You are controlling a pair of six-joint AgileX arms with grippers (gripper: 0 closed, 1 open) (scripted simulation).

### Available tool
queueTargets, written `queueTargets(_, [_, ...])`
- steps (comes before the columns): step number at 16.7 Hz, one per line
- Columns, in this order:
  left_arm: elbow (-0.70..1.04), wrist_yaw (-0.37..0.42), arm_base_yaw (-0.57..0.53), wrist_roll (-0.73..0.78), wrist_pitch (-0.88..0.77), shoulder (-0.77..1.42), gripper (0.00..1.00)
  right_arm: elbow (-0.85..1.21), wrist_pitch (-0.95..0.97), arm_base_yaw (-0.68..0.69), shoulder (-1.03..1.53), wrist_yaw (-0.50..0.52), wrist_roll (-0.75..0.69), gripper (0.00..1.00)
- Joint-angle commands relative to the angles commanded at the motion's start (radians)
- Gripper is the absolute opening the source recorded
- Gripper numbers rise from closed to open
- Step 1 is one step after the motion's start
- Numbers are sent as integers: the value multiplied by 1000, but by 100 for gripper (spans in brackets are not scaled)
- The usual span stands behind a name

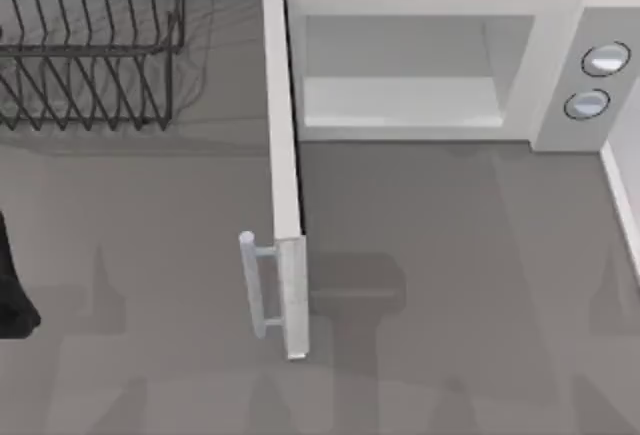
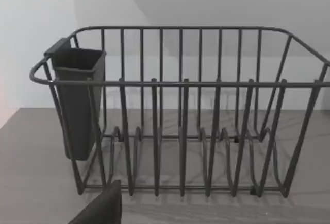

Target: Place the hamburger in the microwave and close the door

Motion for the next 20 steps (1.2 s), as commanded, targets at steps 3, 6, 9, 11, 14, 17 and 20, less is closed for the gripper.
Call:
queueTargets(3, [0, 0, 0, 0, 0, 0, 100, 10, -12, -3, 13, -1, -3, 100])
queueTargets(6, [0, 0, 0, 0, 0, 0, 100, 79, -98, -26, 109, -4, -23, 100])
queueTargets(9, [0, 0, 0, 0, 0, 0, 100, 194, -247, -71, 304, -4, -57, 100])
queueTargets(11, [0, 0, 0, 0, 0, 0, 100, 282, -368, -107, 478, -3, -85, 100])
queueTargets(14, [0, 0, 0, 0, 0, 0, 100, 417, -557, -163, 754, 0, -128, 100])
queueTargets(17, [0, 0, 0, 0, 0, 0, 100, 544, -734, -214, 986, 2, -168, 100])
queueTargets(20, [0, 0, 0, 0, 0, 0, 100, 652, -874, -257, 1175, 1, -199, 100])
